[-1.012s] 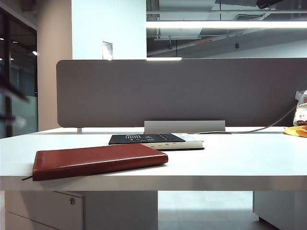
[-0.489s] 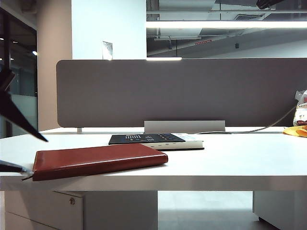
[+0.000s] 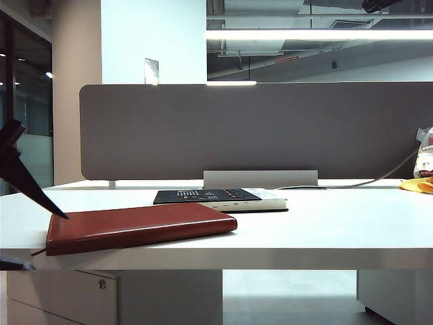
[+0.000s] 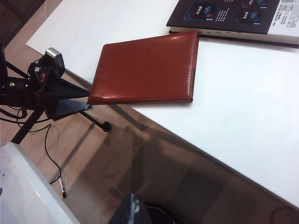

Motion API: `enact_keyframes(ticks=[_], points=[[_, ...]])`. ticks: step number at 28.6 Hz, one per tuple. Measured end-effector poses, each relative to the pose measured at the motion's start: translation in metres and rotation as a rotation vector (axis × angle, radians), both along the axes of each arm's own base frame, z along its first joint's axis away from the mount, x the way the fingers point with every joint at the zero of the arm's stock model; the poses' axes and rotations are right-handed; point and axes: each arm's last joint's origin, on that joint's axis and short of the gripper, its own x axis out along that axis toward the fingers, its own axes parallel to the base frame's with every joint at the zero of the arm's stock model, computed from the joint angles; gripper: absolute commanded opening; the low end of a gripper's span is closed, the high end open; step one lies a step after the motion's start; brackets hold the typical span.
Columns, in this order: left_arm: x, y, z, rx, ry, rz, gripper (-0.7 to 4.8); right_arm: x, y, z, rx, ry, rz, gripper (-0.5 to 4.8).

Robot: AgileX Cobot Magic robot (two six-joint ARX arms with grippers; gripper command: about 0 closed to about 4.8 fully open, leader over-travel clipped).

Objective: Pick up the red book and place it on top of the black book.

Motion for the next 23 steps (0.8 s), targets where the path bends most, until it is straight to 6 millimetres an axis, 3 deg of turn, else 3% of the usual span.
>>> enact_keyframes(ticks=[23], points=[[0.017,-0.003,-0.016,-0.085,-0.024,0.003,2.80,0.000,0.000,0.000,-0.001,-0.001,0.000,0.00]])
